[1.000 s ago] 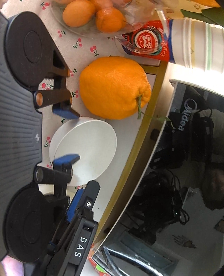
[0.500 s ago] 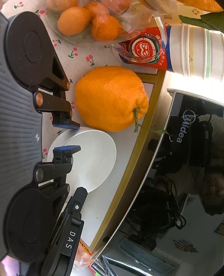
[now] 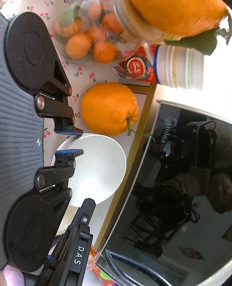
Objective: Organize plates and bowls
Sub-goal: 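Close the left gripper on the white bowl rim while the right gripper grips its opposite rim, then lift the white bowl with both grippers and lower it beside the plate stack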
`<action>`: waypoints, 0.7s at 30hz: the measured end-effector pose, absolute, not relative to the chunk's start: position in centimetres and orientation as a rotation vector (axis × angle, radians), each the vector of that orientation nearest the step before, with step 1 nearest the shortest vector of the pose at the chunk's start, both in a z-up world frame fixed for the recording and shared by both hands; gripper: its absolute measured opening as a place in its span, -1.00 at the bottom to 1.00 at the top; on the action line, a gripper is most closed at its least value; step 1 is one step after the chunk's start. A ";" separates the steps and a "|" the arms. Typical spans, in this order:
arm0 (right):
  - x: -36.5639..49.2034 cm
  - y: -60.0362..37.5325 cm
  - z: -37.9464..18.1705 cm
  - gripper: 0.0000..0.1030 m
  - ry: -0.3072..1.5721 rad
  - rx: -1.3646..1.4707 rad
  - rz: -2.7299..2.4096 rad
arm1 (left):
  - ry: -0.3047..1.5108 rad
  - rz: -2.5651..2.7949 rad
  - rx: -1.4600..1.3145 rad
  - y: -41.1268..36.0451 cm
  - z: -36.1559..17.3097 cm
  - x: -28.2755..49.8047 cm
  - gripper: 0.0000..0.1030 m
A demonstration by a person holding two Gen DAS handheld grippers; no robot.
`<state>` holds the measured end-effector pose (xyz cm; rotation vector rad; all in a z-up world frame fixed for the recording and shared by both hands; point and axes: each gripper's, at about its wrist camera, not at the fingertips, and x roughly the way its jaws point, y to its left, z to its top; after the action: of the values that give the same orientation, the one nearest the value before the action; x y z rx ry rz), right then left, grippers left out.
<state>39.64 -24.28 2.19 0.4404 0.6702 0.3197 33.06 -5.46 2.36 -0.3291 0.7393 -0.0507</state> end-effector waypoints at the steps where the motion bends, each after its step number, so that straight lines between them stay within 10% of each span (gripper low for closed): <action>1: 39.2 -24.2 2.6 -0.80 0.672 0.436 0.319 | 0.737 -0.054 -0.330 -5.4 2.8 32.6 -0.73; 21: 25.9 -24.2 8.7 -0.80 0.724 0.342 0.248 | 0.772 -0.170 -0.430 -4.3 6.7 21.0 -0.73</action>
<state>25.89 -24.19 8.66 0.3415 0.7245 0.2477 20.98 -4.30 6.73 -0.4295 0.7720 -0.1702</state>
